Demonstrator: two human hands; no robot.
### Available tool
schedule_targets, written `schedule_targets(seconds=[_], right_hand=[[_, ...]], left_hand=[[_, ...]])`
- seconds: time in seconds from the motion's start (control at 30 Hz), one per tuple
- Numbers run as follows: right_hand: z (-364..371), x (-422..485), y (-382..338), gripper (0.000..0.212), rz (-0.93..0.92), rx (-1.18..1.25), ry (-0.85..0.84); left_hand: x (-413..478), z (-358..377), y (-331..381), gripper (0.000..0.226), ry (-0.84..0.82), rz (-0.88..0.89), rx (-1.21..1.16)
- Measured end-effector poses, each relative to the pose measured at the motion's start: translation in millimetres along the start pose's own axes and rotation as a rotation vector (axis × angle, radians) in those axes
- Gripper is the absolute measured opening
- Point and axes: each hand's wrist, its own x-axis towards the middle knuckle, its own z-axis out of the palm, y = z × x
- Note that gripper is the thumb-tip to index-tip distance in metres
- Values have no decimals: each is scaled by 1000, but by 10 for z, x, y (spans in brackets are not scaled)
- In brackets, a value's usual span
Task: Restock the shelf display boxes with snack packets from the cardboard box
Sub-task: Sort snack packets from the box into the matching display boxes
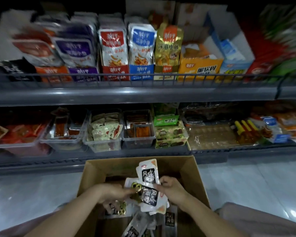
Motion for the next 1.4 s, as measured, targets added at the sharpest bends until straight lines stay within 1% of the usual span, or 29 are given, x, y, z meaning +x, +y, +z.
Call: schedule_targets(seconds=[0.07,0.1,0.13,0.2,0.27,0.3,0.33,0.4,0.5,0.63,0.73,0.8,0.87,0.93,1.0,1.07,1.1,1.13,1.2,1.23,1.3,1.37,1.4], right_hand=[[-96,-224,-337,17,-48,20,26],[-136,-331,-483,18,-62,50,46],[-170,-426,-608,19,-81,89,73],[-203,-584,-789,24,-124,216,138],[-177,-725,-924,24,-131,359,168],[-147,-789,-990,23,-127,430,161],[-112,-843,-1064,22,-117,500,146],[-38,-913,-1180,27,-108,558,103],[69,-956,-1290,38,-156,421,66],[144,-982,-1309,40,-201,303,113],[175,-943,-1275,29,-199,325,149],[126,-936,-1312,22,-201,417,196],[-53,-913,-1391,19,-203,580,266],[-323,-912,-1499,18,-232,752,317],[-559,-939,-1587,21,-294,822,339],[-652,-956,-1608,24,-336,746,313],[-636,-952,-1590,24,-324,682,292],[-579,-944,-1565,23,-291,609,273],[-393,-910,-1499,21,-201,443,296],[-290,-867,-1444,21,-173,400,317],[-73,-794,-1357,18,-171,414,355],[101,-714,-1273,17,-193,386,434],[165,-685,-1233,17,-177,397,453]], left_hand=[[-212,12,51,77,5,59,-82],[-316,29,79,80,34,123,-166],[-428,59,118,80,56,222,-306],[-608,132,205,66,93,436,-664],[-755,207,283,46,145,568,-899],[-835,243,322,39,175,609,-959],[-893,262,347,37,201,645,-998],[-994,296,403,39,214,697,-1034],[-1100,339,498,31,160,733,-1091],[-1092,297,566,36,202,748,-1072],[-1067,250,584,39,214,723,-1089],[-1052,211,597,41,221,723,-1088],[-1066,155,612,37,212,728,-1119],[-1082,81,615,28,225,716,-1164],[-1085,42,605,27,271,691,-1140],[-1048,63,592,27,326,669,-1077],[-1035,97,589,28,372,649,-1027],[-1024,132,590,28,433,629,-969],[-993,196,596,28,534,623,-886],[-986,229,601,27,553,632,-859],[-986,306,605,28,541,676,-755],[-988,390,608,35,507,755,-605],[-985,421,611,39,506,782,-567]])
